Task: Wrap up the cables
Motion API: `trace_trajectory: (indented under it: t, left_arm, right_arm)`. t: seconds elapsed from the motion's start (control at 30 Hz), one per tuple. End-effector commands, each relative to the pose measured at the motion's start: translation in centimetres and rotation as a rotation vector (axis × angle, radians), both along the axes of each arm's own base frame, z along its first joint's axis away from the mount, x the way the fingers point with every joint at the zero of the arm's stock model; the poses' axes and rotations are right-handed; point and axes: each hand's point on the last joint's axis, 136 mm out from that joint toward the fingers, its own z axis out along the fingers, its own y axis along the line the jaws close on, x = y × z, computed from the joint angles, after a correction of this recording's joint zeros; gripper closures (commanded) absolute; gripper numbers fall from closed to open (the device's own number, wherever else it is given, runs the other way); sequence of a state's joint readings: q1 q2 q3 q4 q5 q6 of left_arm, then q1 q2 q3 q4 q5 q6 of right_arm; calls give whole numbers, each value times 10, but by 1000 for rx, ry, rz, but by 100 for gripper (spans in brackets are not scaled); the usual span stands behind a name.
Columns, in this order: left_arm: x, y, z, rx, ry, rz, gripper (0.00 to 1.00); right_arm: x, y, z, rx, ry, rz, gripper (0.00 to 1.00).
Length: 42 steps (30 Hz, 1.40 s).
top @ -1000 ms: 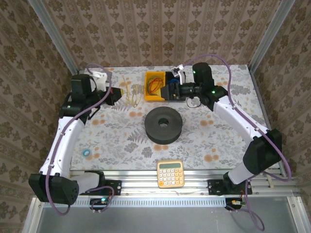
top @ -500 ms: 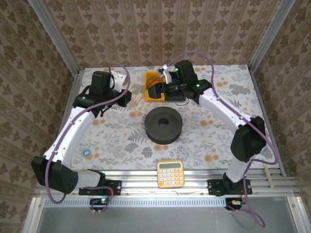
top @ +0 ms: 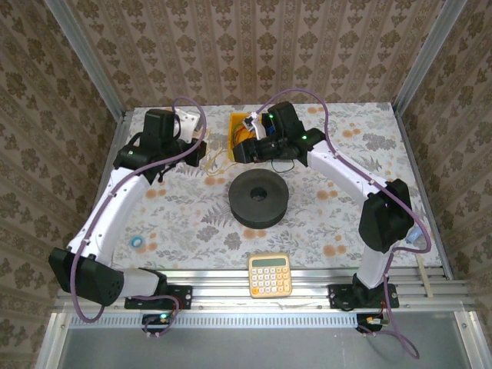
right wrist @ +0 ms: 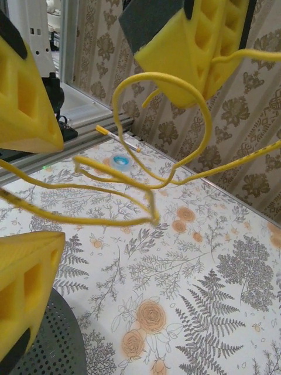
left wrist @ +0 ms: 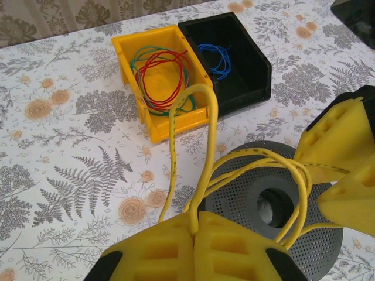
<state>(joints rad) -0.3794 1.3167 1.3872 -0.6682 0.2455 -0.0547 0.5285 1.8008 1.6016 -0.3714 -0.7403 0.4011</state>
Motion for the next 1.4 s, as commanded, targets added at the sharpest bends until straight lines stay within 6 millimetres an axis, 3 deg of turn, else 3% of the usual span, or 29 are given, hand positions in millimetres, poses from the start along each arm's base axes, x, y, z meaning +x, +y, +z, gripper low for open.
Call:
trace_trajectory:
  t: [0.0, 0.3, 0.57, 0.7, 0.8, 1.0, 1.37]
  left_arm:
    - [-1, 1, 11, 23, -26, -12, 100]
    - [-3, 2, 17, 25, -42, -15, 100]
    - [-5, 5, 26, 20, -63, -8, 100]
    - [-6, 11, 30, 25, -74, 6, 100]
    - [-6, 20, 31, 26, -78, 27, 100]
    - [-8, 44, 30, 13, -75, 83, 100]
    - [-13, 105, 30, -11, -76, 256, 100]
  right_arm:
    - [-3, 2, -10, -15, 19, 15, 61]
    - [1, 4, -18, -17, 33, 13, 71]
    - [5, 2, -29, -33, 47, -4, 98]
    - [11, -13, -34, -47, 41, -49, 100]
    - [20, -39, -32, -54, 26, -122, 100]
    - [36, -122, -28, -90, 1, -316, 100]
    - [33, -263, -27, -200, -37, -644, 100]
